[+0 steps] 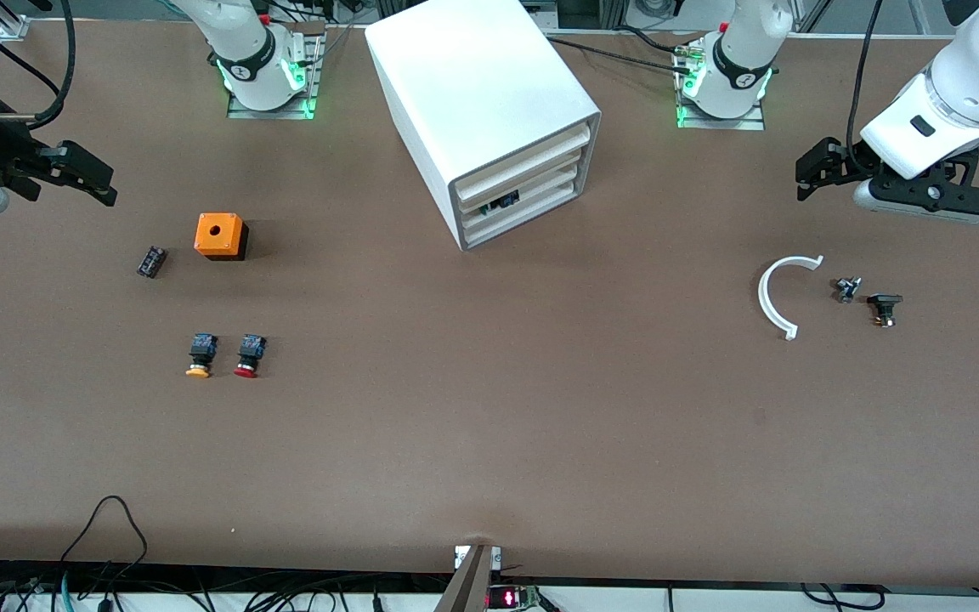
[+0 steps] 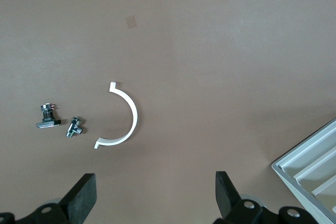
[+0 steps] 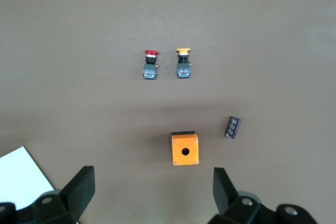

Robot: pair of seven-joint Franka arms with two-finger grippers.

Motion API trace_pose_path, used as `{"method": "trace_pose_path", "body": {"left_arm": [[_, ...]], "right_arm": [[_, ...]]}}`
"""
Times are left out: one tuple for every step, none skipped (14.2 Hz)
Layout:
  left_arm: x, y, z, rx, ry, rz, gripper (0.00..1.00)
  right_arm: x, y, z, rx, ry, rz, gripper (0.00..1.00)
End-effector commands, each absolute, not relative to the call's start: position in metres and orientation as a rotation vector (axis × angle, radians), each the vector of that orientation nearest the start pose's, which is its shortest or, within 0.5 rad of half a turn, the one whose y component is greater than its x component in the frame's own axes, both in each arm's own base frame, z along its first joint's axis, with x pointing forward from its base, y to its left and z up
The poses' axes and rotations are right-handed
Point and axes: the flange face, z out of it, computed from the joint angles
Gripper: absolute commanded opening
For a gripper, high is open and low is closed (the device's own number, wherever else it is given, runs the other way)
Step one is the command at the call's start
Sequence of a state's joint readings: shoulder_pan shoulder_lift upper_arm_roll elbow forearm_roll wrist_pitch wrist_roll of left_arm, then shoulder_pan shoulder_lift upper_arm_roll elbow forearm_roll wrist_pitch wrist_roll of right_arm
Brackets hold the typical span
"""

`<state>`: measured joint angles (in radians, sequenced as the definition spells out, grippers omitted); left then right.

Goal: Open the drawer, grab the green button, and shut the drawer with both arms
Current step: 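Reach the left gripper to the drawer handle while the right gripper rises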

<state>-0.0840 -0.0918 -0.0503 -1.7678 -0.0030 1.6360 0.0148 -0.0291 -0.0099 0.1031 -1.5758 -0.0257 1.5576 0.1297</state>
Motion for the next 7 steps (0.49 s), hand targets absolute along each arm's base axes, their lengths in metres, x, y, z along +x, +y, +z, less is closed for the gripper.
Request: {"method": "trace_pose_path", "body": {"left_arm": [[0.518,-0.07,0.595,-3.133,0.232,0.061,1.0],[0.518,-0.072,0.595,-3.132,0.237,0.061,1.0],[0.518,-0.072,0.595,-3.133,0.235,0.061,1.0],[0.518,-0.072,0.595,-3.133,0.235,0.061,1.0],[0.518,-0.07,0.595,-3.133,0.232,0.061,1.0],[0.518,-0.07,0.595,-3.133,0.23,0.063,1.0],[0.518,-0.071,0.595,-3.133,0.232,0.063,1.0]], "right_arm": [[0.551,0.036,0.626,-3.18,0.105,0.013,1.0],[0.55,0.035,0.629,-3.183,0.106,0.017,1.0],[0.55,0.037,0.627,-3.186,0.106,0.021,1.0],[0.549,0.038,0.628,-3.188,0.1,0.026,1.0],[0.55,0.039,0.623,-3.191,0.073,0.041,1.0],[0.554,0.039,0.612,-3.194,0.041,0.09,1.0],[0.551,0.037,0.602,-3.202,0.037,0.172,1.0]]}}
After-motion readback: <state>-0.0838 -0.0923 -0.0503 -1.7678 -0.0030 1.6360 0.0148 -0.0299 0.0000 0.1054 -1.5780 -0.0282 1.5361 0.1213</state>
